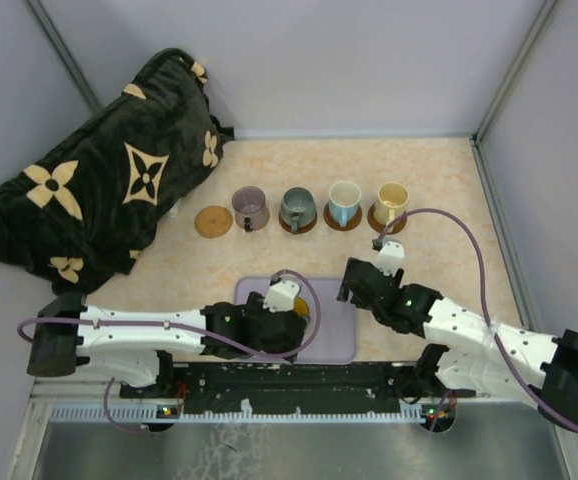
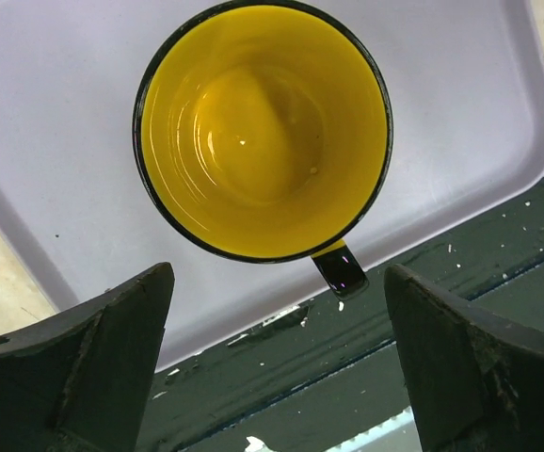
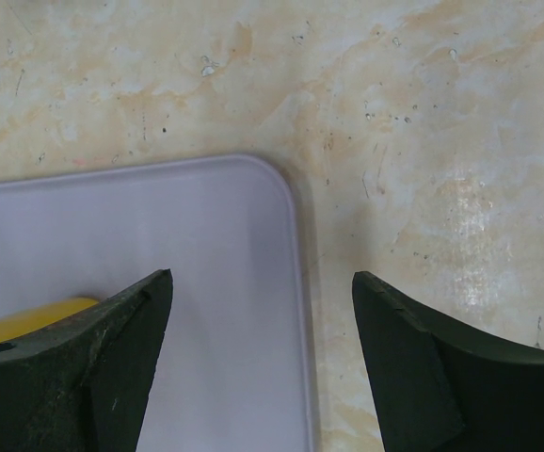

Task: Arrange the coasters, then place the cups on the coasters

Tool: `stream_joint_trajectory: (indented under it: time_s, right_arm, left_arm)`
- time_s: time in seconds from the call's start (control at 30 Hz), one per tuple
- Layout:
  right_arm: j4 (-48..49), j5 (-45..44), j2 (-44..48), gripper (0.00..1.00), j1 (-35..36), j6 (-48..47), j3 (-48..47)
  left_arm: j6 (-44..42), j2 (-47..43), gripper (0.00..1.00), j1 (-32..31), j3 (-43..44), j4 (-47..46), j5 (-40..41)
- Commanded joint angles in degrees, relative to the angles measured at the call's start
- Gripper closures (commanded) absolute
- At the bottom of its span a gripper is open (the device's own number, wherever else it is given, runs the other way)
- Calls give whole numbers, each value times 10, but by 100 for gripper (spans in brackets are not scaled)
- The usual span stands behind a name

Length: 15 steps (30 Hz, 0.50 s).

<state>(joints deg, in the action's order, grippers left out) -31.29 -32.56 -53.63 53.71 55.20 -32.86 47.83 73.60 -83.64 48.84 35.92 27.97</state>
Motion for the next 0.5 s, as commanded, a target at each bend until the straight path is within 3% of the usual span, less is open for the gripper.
stream_joint_trajectory:
  time_s: [0.0,0.13,0.47]
  right_arm:
    - [14,-2,14,23,-3,5,0]
    - [17,0,13,23,-4,5,4]
    - [34,7,12,23,-3,12,17]
  left_arm:
    - [31,11,1,-4,3,-6,27]
    - [61,17,1,-4,-1,10,46]
    - [109,1,22,-3,-20,68,58]
